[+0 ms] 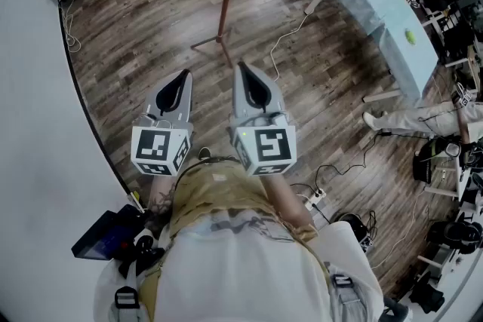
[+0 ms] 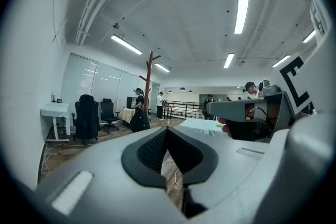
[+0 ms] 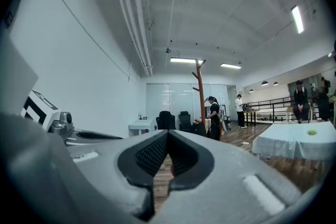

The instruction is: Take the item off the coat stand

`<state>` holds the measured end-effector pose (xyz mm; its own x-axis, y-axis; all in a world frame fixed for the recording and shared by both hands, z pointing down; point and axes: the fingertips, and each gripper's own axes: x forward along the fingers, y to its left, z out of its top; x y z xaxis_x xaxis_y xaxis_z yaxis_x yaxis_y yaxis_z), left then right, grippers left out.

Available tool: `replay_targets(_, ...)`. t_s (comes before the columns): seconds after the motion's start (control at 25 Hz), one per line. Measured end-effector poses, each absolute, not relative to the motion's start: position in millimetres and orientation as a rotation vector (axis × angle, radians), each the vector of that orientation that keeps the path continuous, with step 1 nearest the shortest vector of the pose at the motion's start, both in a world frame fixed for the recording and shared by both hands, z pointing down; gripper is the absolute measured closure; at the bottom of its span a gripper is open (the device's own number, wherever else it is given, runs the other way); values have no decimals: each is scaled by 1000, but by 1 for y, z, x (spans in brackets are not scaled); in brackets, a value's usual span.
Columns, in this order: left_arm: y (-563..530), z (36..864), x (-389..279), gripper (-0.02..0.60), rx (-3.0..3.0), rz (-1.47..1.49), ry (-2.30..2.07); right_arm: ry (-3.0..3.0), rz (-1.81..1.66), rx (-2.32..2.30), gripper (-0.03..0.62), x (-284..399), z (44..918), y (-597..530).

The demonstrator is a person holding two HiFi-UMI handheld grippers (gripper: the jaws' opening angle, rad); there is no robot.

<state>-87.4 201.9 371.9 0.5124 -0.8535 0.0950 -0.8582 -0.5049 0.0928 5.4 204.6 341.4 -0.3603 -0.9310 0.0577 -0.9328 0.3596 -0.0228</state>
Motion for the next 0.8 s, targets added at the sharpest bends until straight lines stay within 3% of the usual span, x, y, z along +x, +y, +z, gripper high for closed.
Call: replay_targets(0.8, 180, 399, -115, 583, 2592, 78, -1399, -2505, 157, 1806, 594, -19, 365, 185)
